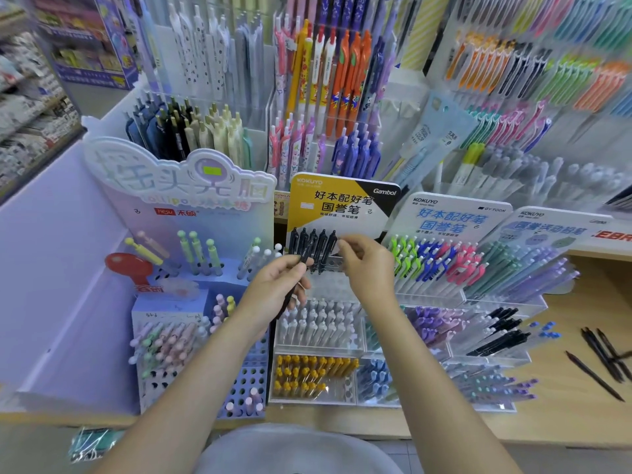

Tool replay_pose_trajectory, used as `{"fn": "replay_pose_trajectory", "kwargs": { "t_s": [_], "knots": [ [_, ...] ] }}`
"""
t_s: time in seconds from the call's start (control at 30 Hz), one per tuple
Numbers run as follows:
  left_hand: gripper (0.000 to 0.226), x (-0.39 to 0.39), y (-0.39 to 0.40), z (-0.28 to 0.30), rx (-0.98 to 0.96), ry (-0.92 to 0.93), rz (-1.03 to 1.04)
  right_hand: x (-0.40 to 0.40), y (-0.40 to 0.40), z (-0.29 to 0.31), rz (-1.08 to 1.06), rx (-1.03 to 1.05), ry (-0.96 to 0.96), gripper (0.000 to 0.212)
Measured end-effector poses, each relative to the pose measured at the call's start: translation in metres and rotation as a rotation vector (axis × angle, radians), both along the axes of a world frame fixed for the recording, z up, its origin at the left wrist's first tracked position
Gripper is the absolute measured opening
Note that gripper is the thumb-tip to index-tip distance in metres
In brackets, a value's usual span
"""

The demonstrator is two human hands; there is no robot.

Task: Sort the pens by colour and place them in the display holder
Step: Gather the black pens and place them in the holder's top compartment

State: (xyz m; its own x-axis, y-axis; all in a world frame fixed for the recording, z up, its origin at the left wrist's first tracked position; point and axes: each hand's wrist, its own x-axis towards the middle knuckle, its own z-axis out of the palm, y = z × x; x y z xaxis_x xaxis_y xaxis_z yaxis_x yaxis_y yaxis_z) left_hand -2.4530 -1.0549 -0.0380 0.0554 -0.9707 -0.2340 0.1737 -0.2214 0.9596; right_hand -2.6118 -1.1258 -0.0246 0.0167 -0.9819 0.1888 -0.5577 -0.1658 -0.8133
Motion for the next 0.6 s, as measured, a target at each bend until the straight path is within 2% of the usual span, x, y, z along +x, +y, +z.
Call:
{"fn": "replay_pose_trajectory", "kwargs": {
  "t_s": [0.17, 0.4, 0.53, 0.6],
  "knots": [
    [0.016, -0.009, -0.004, 0.004, -0.051, -0.068, -0.016, -0.007, 0.023, 0.031, 0.173, 0.242, -0.243, 0.012],
    [0.025, -0.022, -0.009, 0.01, -0.126, -0.168, -0.074, -0.018, 0.025, 0.029, 0.086, 0.206, -0.346, 0.009],
    [0.035, -0.019, -0.01, 0.007, -0.206, -0.416, -0.067, -0.031, 0.019, 0.027, -0.017, 0.16, -0.471, 0.012],
    [0.042, -0.016, -0.009, 0.007, -0.363, -0.706, -0.044, -0.036, 0.015, 0.025, -0.072, 0.105, -0.44, 0.015]
  ]
}}
